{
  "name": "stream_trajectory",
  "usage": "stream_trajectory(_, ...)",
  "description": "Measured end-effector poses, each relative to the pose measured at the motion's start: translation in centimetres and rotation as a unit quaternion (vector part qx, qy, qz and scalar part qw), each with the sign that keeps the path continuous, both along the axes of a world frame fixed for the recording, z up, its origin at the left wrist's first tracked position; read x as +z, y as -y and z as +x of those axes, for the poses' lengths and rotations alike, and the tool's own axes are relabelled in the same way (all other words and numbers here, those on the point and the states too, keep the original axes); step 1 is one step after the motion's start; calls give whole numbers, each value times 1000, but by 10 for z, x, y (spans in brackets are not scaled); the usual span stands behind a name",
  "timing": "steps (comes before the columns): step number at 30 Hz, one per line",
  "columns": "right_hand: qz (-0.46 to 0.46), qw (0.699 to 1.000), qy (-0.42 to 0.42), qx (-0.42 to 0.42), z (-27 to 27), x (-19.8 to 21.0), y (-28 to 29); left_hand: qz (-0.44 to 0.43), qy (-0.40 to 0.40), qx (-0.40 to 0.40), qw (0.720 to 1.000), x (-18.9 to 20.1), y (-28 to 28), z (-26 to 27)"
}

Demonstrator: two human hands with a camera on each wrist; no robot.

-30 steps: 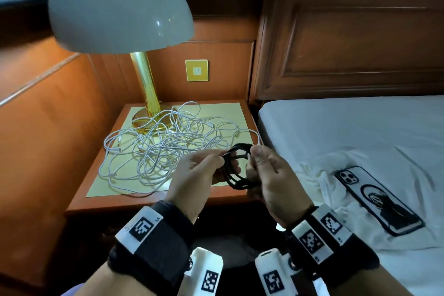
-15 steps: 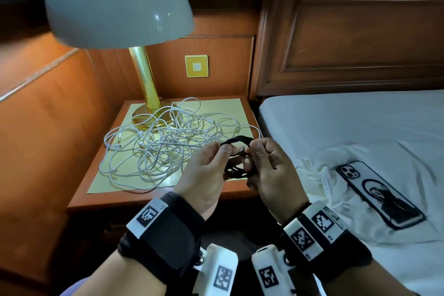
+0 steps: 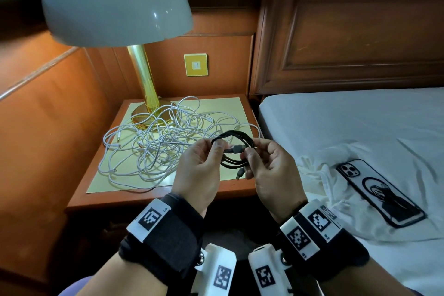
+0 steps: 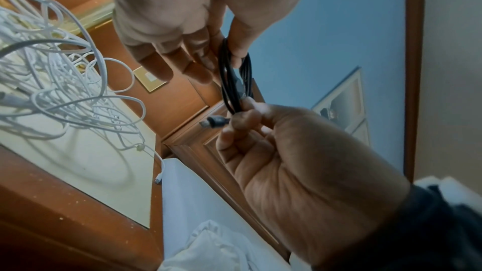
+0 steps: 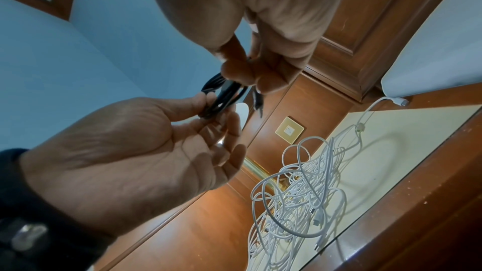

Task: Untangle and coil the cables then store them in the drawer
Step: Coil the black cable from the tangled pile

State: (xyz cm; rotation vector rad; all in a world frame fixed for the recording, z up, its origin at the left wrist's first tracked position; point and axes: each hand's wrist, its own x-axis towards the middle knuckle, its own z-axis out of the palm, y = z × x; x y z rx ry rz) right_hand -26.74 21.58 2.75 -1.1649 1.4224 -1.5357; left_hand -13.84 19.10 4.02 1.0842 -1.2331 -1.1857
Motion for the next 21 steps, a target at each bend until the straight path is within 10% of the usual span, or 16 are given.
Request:
stream_trajectory(8,-4,999,-43,18,-4,3,-2,-17,37,-41,998,4,-1,4)
stream_trajectory(15,38,983,155,90,-11,10,4,10,-18,-102,995,13,-7,5)
stream_trajectory(21,-24,996,46,72,-17,11,-1,-28,68,-72,995,10,-3,5)
